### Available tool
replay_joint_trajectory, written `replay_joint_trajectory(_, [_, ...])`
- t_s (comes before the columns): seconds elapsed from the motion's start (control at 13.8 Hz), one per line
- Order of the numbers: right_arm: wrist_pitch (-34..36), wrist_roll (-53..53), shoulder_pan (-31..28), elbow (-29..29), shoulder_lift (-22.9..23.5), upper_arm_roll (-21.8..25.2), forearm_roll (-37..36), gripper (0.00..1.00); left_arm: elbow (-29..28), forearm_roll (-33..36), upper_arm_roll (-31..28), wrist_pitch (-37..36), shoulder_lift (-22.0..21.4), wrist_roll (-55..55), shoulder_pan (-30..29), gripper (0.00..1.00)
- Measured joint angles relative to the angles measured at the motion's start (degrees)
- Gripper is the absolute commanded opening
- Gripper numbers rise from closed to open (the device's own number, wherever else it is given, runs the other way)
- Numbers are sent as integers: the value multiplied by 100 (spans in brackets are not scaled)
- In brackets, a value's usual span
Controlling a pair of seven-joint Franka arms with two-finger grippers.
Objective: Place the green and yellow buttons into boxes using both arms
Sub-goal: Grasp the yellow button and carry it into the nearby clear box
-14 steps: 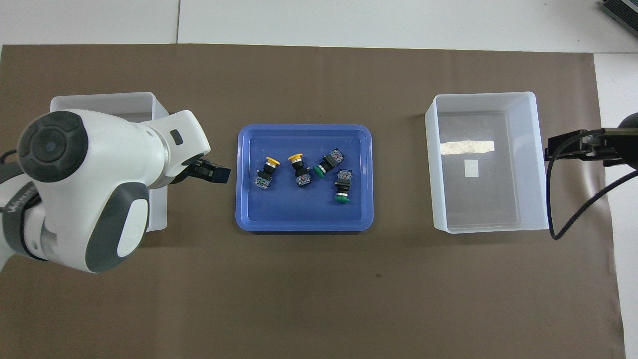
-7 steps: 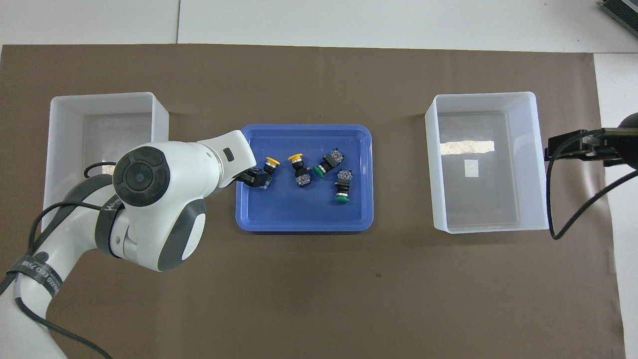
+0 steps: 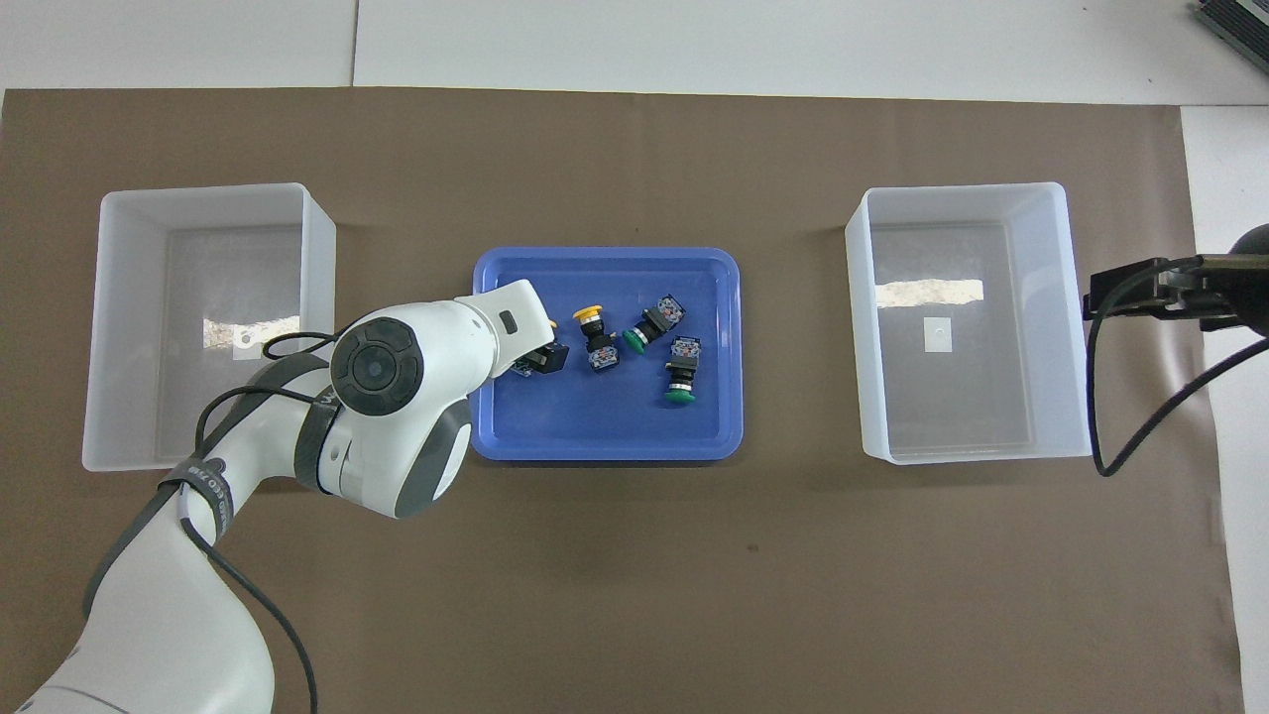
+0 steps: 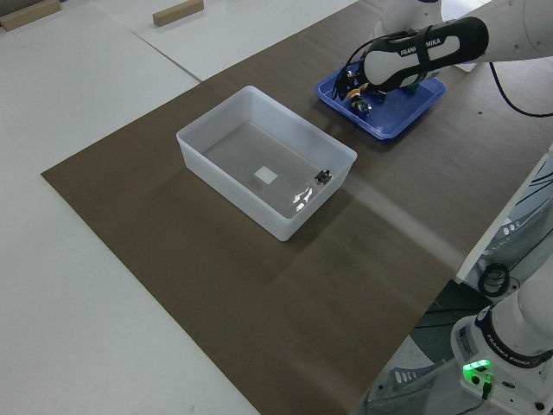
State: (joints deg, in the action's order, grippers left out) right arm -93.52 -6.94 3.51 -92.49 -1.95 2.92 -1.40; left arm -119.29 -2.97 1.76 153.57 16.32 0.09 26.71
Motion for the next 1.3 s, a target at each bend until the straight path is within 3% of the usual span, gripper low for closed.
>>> replay_joint_trajectory(0.14, [0,0,0,0,0,0,0,100,-5,0,3,25,46,0,73,100])
replay_joint_trajectory(0.29, [0,0,0,0,0,0,0,100,-58,0,2,84,48,0,130,67])
replay_joint_trajectory(0.43, [0,0,0,0,0,0,0,100,-154,0,3,182,49,0,160,57])
replay_joint_trajectory(0.51, [0,0,0,0,0,0,0,100,-195,0,1,207,49,0,160,45])
replay_joint_trajectory(0.65, [0,0,0,0,0,0,0,100,-249,0,1,213,49,1,176,7])
replay_joint_trajectory(0.72, [0,0,0,0,0,0,0,100,-261,0,1,214,48,1,199,0])
replay_joint_trajectory(1.09, [0,0,0,0,0,0,0,100,-243,0,-44,221,9,1,223,0])
replay_joint_trajectory(1.3, [0,0,0,0,0,0,0,100,-214,0,-148,142,-303,-2,143,0])
